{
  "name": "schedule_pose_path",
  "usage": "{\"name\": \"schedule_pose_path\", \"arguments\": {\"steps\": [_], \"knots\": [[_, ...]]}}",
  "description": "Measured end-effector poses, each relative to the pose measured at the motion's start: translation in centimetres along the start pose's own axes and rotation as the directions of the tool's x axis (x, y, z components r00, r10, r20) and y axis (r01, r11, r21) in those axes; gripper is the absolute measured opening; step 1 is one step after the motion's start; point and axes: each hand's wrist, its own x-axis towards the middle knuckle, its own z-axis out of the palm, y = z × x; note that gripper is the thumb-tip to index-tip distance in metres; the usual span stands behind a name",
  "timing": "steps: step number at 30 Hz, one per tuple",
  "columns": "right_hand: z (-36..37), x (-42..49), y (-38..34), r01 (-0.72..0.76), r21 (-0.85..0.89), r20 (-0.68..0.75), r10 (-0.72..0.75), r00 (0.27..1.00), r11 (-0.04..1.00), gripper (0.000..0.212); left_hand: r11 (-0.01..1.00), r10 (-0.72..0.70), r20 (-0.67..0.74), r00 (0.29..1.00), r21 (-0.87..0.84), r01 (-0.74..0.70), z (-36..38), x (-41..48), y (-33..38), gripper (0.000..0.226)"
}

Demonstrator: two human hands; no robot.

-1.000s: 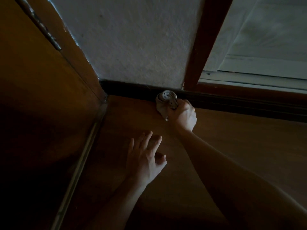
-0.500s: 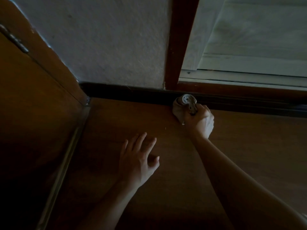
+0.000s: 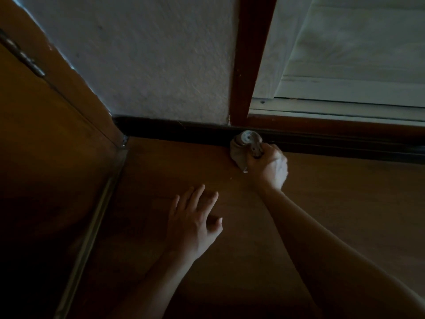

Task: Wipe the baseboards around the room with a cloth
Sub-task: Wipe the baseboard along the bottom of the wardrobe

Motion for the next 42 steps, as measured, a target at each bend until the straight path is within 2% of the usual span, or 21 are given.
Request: {"name": "schedule_pose_path", "arguments": {"steps": [3, 5, 8, 9, 11, 13, 15, 17, 22, 25, 29, 33, 35, 39, 42], "knots": [[1.1, -0.2, -1.7, 0.034, 0.002, 0.069, -0.034, 0.997, 0.999, 0.055, 0.998, 0.035, -0.029, 0.999, 0.046, -0.034, -0.1, 0.0, 0.4, 0.068], [0.7, -0.2, -1.1, 0.012, 0.012, 0.03, -0.012, 0.999, 1.0, 0.061, 0.994, 0.08, -0.041, 0.996, 0.081, -0.076, 0.0, 0.2, 0.9, 0.067], [0.0, -0.1, 0.3, -0.036, -0.002, -0.043, 0.036, 0.998, 0.999, 0.046, 0.992, 0.103, -0.017, 0.995, 0.075, -0.101, 0.2, 0.7, 2.0, 0.067], [0.0, -0.1, 0.0, -0.023, -0.001, -0.03, 0.023, 0.999, 1.0, 0.047, 0.993, 0.099, -0.009, 0.995, 0.059, -0.099, 0.4, 0.8, 2.4, 0.067], [0.3, -0.2, -1.1, 0.035, 0.013, 0.041, -0.036, 0.999, 0.999, 0.065, 0.995, 0.093, 0.018, 0.996, 0.037, -0.093, 0.6, 1.0, 3.0, 0.068], [0.3, -0.1, -1.8, 0.051, 0.03, 0.083, -0.053, 0.995, 0.998, 0.073, 0.996, 0.087, 0.04, 0.995, 0.034, -0.088, 1.0, 1.2, 3.6, 0.07], [-0.3, 0.2, -1.1, 0.066, 0.009, 0.073, -0.066, 0.995, 0.998, 0.064, 0.997, 0.076, 0.036, 0.996, 0.029, -0.078, 1.1, 1.4, 4.0, 0.07], [-1.4, 0.6, 0.7, 0.059, -0.037, 0.037, -0.057, 0.998, 0.998, 0.042, 0.997, 0.073, 0.017, 0.997, 0.027, -0.074, 1.1, 1.6, 4.4, 0.069], [-5.3, 2.0, 5.3, -0.128, -0.074, -0.121, 0.119, 0.985, 0.989, 0.026, 0.995, 0.049, 0.038, 0.998, 0.082, -0.052, 1.3, 2.0, 5.0, 0.07], [-6.5, 2.5, 6.4, -0.158, -0.089, -0.145, 0.144, 0.979, 0.983, 0.024, 0.995, 0.031, 0.065, 0.997, 0.097, -0.038, 1.2, 2.3, 5.4, 0.071], [-6.2, 2.7, 5.9, -0.083, -0.094, -0.045, 0.079, 0.996, 0.992, 0.023, 0.995, -0.002, 0.083, 0.997, 0.101, -0.007, 1.1, 2.1, 6.0, 0.072], [-6.9, 3.0, 6.5, -0.102, -0.047, -0.039, 0.101, 0.994, 0.994, 0.036, 0.995, -0.03, 0.108, 0.994, 0.097, 0.019, 1.0, 2.3, 6.7, 0.071], [-7.2, 3.0, 6.9, -0.127, -0.024, -0.074, 0.125, 0.989, 0.992, 0.031, 0.996, -0.032, 0.111, 0.993, 0.091, 0.022, 1.0, 2.1, 7.2, 0.071], [-6.4, 2.8, 6.2, -0.082, -0.02, -0.02, 0.082, 0.996, 0.996, 0.028, 0.997, -0.026, 0.09, 0.996, 0.074, 0.019, 1.7, 1.7, 8.6, 0.071], [-6.1, 3.0, 6.7, -0.088, -0.025, -0.045, 0.087, 0.995, 0.996, 0.024, 0.998, -0.018, 0.086, 0.996, 0.064, 0.012, 2.1, 1.8, 9.3, 0.07]]}}
